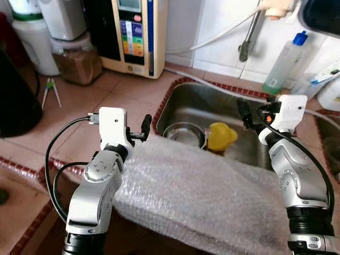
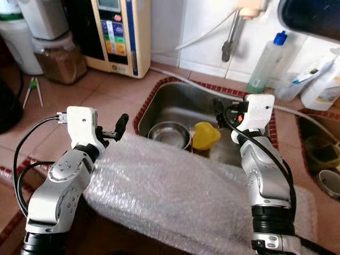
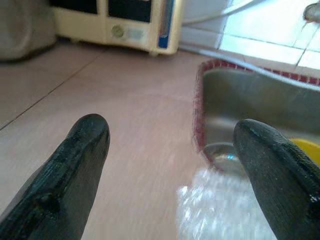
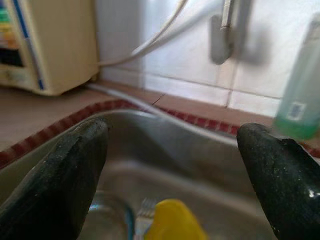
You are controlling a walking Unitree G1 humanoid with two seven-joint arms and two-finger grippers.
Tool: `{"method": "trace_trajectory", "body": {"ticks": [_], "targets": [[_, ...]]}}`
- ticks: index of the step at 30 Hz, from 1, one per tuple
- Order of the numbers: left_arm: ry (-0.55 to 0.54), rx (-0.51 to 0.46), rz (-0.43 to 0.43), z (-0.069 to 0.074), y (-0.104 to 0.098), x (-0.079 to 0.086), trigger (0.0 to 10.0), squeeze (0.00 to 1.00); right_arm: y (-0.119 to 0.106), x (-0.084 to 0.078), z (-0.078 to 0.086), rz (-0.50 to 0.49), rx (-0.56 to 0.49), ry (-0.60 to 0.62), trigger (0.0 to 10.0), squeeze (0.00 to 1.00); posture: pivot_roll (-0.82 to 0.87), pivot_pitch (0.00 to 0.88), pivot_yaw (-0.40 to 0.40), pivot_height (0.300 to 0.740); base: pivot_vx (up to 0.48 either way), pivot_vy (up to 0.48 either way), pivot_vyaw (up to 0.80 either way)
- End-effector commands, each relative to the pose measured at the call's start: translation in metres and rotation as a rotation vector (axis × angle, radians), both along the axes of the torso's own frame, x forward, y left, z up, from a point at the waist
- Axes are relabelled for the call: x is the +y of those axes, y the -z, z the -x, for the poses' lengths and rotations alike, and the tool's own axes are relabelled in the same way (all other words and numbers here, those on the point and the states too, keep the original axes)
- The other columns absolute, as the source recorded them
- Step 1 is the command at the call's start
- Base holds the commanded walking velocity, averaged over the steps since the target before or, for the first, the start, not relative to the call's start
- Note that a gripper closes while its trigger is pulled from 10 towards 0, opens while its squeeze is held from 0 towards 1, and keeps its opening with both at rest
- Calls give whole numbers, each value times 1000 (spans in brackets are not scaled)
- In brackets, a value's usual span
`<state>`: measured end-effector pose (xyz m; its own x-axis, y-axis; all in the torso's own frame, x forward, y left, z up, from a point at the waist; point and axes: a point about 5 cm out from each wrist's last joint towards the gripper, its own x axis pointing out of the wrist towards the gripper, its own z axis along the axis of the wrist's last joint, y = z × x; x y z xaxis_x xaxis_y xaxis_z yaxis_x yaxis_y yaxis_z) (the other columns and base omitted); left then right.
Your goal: Kitchen organization
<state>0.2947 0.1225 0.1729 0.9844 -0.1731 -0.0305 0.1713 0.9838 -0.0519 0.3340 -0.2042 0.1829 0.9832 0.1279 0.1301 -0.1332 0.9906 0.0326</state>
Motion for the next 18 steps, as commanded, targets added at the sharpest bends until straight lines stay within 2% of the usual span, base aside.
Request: {"method": "trace_trajectory", "body": {"ticks": [1, 18], "targets": [[-5, 10, -4, -1, 1, 1, 10000, 0, 3, -3, 2, -5, 12, -1, 10000, 0, -37, 42, -40, 740, -296, 0, 0], [-4, 12, -7, -2, 0, 2, 10000, 0, 2, -4, 1, -10, 12, -1, 10000, 0, -34, 35, -37, 740, -295, 0, 0]]}}
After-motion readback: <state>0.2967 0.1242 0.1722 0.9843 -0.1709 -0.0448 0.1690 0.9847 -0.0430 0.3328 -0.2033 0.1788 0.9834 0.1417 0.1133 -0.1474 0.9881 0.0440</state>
